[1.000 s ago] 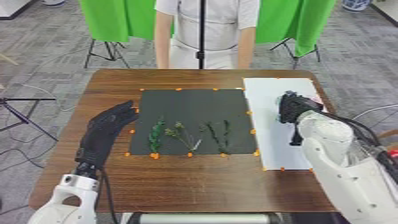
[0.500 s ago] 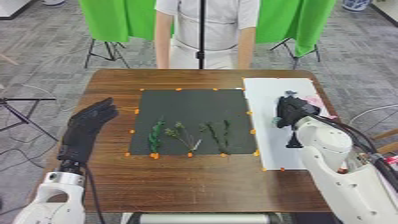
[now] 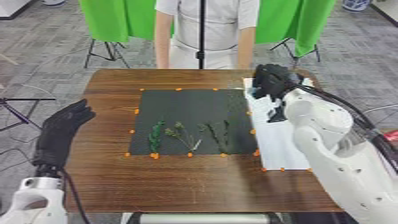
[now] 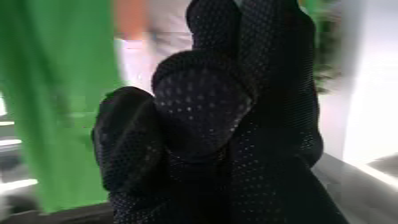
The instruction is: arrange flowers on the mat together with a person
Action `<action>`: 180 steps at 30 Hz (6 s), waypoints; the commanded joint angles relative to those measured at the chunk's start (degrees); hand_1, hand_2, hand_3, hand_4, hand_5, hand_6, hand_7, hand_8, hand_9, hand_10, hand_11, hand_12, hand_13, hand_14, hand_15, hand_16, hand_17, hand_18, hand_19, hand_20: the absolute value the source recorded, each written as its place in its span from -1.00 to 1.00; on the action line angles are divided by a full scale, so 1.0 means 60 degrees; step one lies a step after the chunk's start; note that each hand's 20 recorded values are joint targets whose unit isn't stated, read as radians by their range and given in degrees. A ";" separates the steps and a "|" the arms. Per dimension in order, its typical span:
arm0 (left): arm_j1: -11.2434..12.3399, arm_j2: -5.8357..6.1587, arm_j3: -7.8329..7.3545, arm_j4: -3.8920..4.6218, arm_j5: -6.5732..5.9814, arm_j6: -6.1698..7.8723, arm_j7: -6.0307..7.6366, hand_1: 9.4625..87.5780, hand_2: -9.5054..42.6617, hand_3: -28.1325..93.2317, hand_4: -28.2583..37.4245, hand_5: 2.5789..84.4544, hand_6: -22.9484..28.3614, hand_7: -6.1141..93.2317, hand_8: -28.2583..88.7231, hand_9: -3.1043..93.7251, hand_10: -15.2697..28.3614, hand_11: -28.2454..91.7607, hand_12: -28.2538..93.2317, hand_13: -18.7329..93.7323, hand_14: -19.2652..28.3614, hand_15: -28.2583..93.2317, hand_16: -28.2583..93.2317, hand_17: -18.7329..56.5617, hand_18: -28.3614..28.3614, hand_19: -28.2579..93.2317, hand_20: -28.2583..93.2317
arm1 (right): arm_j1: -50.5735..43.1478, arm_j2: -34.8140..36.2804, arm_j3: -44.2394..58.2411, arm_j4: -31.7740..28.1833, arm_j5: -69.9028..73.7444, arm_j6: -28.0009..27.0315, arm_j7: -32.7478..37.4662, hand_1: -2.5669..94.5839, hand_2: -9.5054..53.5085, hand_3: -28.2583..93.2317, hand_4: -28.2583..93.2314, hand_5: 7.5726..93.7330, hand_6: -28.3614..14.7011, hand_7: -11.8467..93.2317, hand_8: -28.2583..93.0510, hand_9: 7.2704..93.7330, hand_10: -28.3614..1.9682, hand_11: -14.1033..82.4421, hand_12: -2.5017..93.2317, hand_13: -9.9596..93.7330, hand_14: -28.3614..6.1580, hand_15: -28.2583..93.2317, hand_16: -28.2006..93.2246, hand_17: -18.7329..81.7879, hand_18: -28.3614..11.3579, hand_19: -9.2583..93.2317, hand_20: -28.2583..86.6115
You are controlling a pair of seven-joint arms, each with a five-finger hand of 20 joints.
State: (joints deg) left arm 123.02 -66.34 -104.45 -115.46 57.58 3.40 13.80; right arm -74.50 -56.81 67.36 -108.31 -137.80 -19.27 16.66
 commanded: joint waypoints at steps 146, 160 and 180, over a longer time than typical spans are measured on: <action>-0.0155 -0.0414 0.1535 -0.0117 -0.0246 -0.0243 0.0485 -0.67 -0.53 0.58 -0.87 0.08 0.01 -0.64 -0.61 -0.02 0.28 -0.27 -0.29 -0.03 0.52 -0.34 -0.43 -0.33 0.46 -0.44 -0.20 | -0.8265 -0.4898 0.5675 -0.2015 1.0723 0.2360 -0.6152 -0.77 -0.64 0.82 -0.82 -0.13 0.29 -0.59 -0.68 -0.11 -0.14 -0.60 -0.69 -0.15 -0.12 -0.36 -0.29 -0.21 -0.20 -0.79 -0.01; -0.0262 -0.0311 0.1511 -0.0029 -0.0298 -0.0360 0.0398 -0.67 -0.54 0.58 -0.87 0.08 0.01 -0.64 -0.61 -0.02 0.28 -0.27 -0.29 -0.03 0.52 -0.34 -0.43 -0.34 0.46 -0.44 -0.20 | -0.8291 -0.4878 0.5597 -0.1978 1.0736 0.2420 -0.6137 -0.76 -0.63 0.82 -0.82 -0.12 0.29 -0.58 -0.68 -0.10 -0.15 -0.59 -0.69 -0.12 -0.14 -0.35 -0.28 -0.21 -0.20 -0.78 0.00; -0.0222 -0.0326 0.1489 -0.0047 -0.0265 -0.0313 0.0515 -0.67 -0.55 0.58 -0.86 0.09 0.00 -0.63 -0.62 -0.02 0.28 -0.27 -0.29 -0.03 0.52 -0.33 -0.43 -0.34 0.46 -0.44 -0.20 | -0.8288 -0.4834 0.5620 -0.2027 1.0811 0.2459 -0.6103 -0.75 -0.62 0.82 -0.82 -0.10 0.29 -0.57 -0.68 -0.09 -0.15 -0.59 -0.69 -0.10 -0.15 -0.34 -0.27 -0.20 -0.20 -0.78 0.00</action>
State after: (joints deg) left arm 121.63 -68.05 -95.58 -116.17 55.89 1.62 16.98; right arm -123.51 -85.72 101.09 -119.88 -73.49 -5.32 -19.55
